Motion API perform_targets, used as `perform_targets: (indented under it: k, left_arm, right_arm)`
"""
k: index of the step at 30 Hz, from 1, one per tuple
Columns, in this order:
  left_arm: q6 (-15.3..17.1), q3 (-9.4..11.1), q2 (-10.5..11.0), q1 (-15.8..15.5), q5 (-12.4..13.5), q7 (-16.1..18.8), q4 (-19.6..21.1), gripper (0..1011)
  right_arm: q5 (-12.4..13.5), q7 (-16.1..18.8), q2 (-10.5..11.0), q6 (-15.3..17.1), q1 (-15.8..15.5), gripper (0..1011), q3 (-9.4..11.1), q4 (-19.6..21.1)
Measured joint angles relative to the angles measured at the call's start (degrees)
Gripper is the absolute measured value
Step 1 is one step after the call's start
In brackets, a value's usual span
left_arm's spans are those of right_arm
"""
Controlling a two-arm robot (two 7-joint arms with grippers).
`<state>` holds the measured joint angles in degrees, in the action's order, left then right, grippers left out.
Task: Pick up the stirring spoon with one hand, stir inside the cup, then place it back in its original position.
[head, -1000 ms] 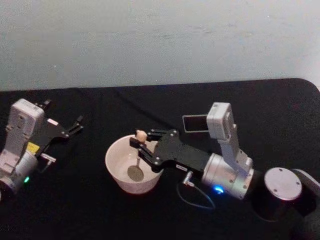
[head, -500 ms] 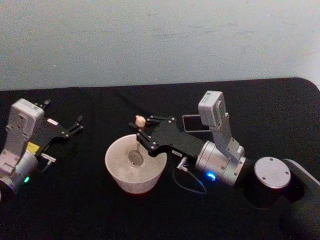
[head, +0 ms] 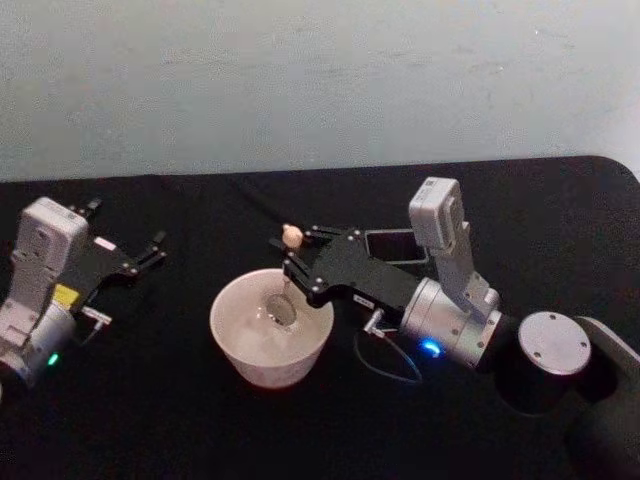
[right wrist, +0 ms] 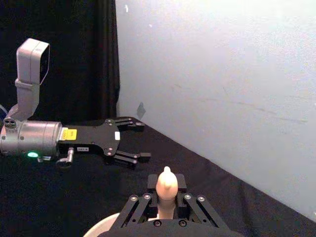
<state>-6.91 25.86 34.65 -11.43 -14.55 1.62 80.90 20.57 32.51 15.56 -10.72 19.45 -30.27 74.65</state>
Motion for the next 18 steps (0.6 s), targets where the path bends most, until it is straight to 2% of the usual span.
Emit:
perform_targets:
  k: [11, 18]
  left_arm:
    - [0.0, 0.0, 0.0, 0.0, 0.0, 0.0, 0.0, 1001]
    - [0.0, 0.0, 0.0, 0.0, 0.0, 0.0, 0.0, 1001]
  right_arm:
    - [1.1, 1.7, 1.2, -0.6, -0.2, 203, 0.7, 2.3]
    - [4.5, 3.2, 3.2, -0.8, 0.0, 203, 2.9, 6.1]
